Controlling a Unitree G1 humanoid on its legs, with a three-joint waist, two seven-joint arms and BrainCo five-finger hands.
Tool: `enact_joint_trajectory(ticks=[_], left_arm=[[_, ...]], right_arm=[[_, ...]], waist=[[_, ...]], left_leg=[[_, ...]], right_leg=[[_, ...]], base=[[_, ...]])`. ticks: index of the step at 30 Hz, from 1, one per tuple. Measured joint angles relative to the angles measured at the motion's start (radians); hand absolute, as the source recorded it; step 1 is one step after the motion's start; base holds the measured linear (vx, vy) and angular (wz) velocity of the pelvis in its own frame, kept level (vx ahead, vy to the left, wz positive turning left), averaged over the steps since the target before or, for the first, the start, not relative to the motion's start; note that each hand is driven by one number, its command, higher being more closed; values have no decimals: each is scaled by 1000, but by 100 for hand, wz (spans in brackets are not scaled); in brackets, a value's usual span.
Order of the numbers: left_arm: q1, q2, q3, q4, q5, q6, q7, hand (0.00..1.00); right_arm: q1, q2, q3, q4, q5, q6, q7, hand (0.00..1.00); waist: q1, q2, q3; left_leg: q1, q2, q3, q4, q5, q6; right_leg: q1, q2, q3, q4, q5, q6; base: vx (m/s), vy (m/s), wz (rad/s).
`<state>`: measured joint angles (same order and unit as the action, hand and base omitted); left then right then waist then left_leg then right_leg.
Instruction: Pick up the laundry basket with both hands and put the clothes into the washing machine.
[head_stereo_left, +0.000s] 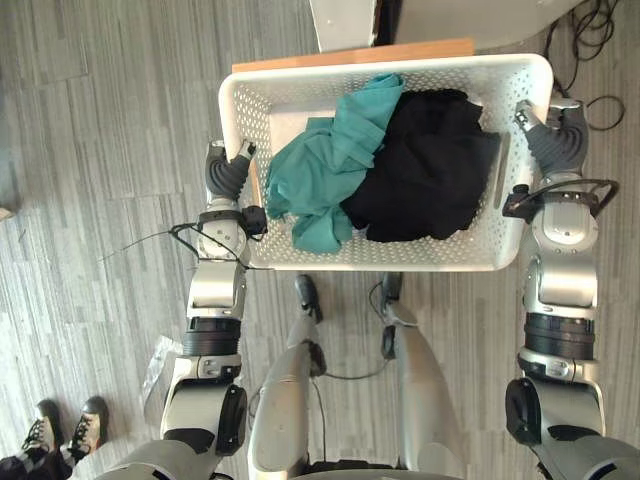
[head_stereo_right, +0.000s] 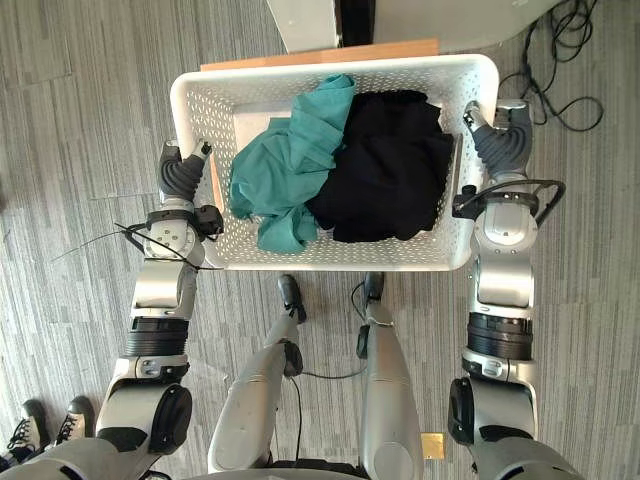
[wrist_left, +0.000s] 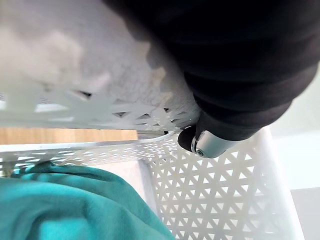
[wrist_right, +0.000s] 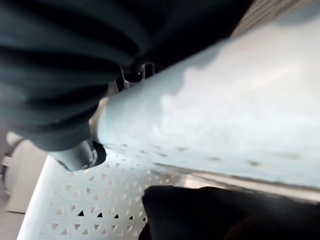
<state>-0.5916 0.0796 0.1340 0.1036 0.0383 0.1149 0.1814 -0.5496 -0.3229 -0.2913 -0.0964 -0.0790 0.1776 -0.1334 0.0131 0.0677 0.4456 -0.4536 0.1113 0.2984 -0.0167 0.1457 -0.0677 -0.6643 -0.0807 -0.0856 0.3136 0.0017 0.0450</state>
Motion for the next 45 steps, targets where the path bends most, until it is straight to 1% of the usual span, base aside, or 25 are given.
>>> enact_joint_trajectory(ticks=[5,8,12,13,15,17,19,20,21,23,25,26,27,28,29,30,33,34,36,37,40,41,42,43,45], left_arm=[[158,-4,-65,-131,-66,-49,-1,100],[320,-6,-108,-172,-107,-64,-9,100],[493,-5,-125,-190,-128,-66,-59,100],[542,-4,-126,-190,-140,-69,-78,100],[581,0,-119,-194,-145,-72,-95,100],[643,1,-110,-194,-147,-78,-103,100],[703,0,-124,-191,-147,-80,-119,100],[726,-1,-145,-179,-146,-80,-135,100],[733,-2,-157,-168,-146,-80,-145,100],[725,0,-165,-152,-146,-82,-158,100],[725,3,-173,-133,-146,-83,-163,100],[724,6,-172,-128,-144,-82,-169,100],[727,18,-166,-123,-143,-82,-178,100],[728,25,-160,-121,-143,-83,-183,100],[732,29,-159,-106,-142,-82,-186,100],[754,25,-158,-99,-143,-82,-188,100],[800,17,-143,-99,-144,-82,-204,100],[804,17,-135,-99,-144,-82,-204,100],[806,18,-133,-98,-143,-81,-205,100],[804,18,-131,-97,-143,-80,-205,100],[797,-2,-126,-93,-143,-78,-204,100],[788,1,-121,-91,-143,-78,-204,100],[778,1,-119,-83,-143,-78,-203,100],[773,0,-119,-78,-142,-78,-203,100],[772,5,-97,-49,-142,-78,-201,100]], right_arm=[[200,26,-14,-170,29,-52,-21,100],[349,55,12,-203,29,-73,-18,100],[528,89,43,-234,30,-97,14,100],[570,101,45,-233,31,-111,44,100],[597,107,51,-221,41,-122,72,100],[609,109,56,-151,57,-136,119,100],[642,109,51,-74,78,-137,156,100],[681,111,33,-56,81,-137,169,100],[707,119,12,-47,82,-137,183,100],[722,149,-10,-46,82,-137,183,100],[748,166,-14,-47,82,-141,180,100],[777,179,-14,-48,82,-141,179,100],[794,207,-12,-49,82,-140,179,100],[792,220,-9,-51,81,-140,179,100],[811,238,-5,-61,80,-140,178,100],[823,241,-3,-63,76,-139,182,100],[829,239,8,-56,68,-137,200,100],[828,240,17,-51,66,-136,201,100],[825,240,19,-38,64,-136,202,100],[815,242,19,-28,60,-135,202,100],[770,234,19,16,48,-131,193,100],[762,234,24,18,48,-135,192,100],[755,238,35,34,48,-142,187,100],[751,237,37,45,48,-144,178,100],[739,239,56,82,48,-149,171,100]], waist=[[-5,-24,-14],[-2,-46,-90],[1,-74,-146],[-2,-76,-168],[-2,-86,-179],[0,-86,-205],[-5,-76,-257],[-27,-61,-297],[-57,-54,-314],[-67,-62,-316],[-80,-64,-320],[-86,-64,-320],[-75,-61,-320],[-64,-55,-316],[-57,-53,-312],[-54,-43,-309],[-54,-26,-314],[-54,-26,-319],[-54,-37,-328],[-53,-47,-335],[-52,-15,-359],[-52,-16,-368],[-56,-18,-372],[-53,-22,-375],[-52,-42,-380]], left_leg=[[61,20,3,76,-53,3],[83,45,19,146,-121,-11],[143,121,53,309,-239,-34],[154,157,54,385,-297,-38],[167,170,-26,458,-341,-33],[210,159,-196,536,-416,-48],[267,146,-292,544,-474,-63],[298,142,-294,508,-507,-63],[342,125,-272,444,-526,-53],[378,89,-208,392,-534,-43],[377,53,-116,400,-544,-9],[374,42,-71,429,-552,9],[374,53,-5,439,-546,34],[378,64,30,432,-537,49],[402,61,89,407,-527,65],[435,64,151,397,-523,71],[487,69,262,380,-523,73],[493,76,304,382,-523,72],[504,77,359,395,-522,67],[502,75,369,417,-525,63],[511,124,398,413,-519,49],[529,142,439,391,-508,30],[539,155,464,370,-485,3],[542,157,475,361,-475,3],[565,191,490,384,-467,-4]], right_leg=[[90,9,2,4,-20,5],[127,25,16,14,-53,-5],[221,92,66,12,-71,-14],[244,128,103,12,-74,-17],[262,167,162,16,-73,-18],[300,227,270,9,-69,-16],[328,270,357,-19,-58,-3],[334,279,397,-39,-42,15],[335,276,442,-60,-19,45],[333,258,519,-94,16,94],[336,225,608,-160,71,128],[333,210,586,-203,129,133],[340,209,499,-301,275,85],[346,205,435,-327,303,60],[323,181,239,-188,168,-31],[316,144,96,-57,42,-72],[334,24,-92,155,-124,-83],[347,-20,-124,190,-158,-72],[386,-99,-166,189,-160,-74],[403,-101,-168,138,-162,-16],[418,12,-133,18,-87,-27],[429,43,-125,-50,-67,-22],[435,46,-156,-89,-89,-22],[436,43,-180,-98,-92,-25],[450,76,-184,-123,-26,-61]], base=[[10,-27,-6],[68,-49,-21],[129,-51,-63],[81,-5,-103],[100,3,-123],[82,97,-178],[72,210,-159],[63,271,-112],[57,325,-105],[-65,226,-115],[-194,238,-134],[-159,202,-137],[-168,174,-132],[-154,110,-138],[-163,62,-127],[-146,56,-124],[-130,0,-117],[-90,-63,-111],[-32,-128,-95],[11,-197,-124],[33,-167,-120],[26,-205,-122],[15,-154,-93],[46,-130,-85],[83,-138,-91]])
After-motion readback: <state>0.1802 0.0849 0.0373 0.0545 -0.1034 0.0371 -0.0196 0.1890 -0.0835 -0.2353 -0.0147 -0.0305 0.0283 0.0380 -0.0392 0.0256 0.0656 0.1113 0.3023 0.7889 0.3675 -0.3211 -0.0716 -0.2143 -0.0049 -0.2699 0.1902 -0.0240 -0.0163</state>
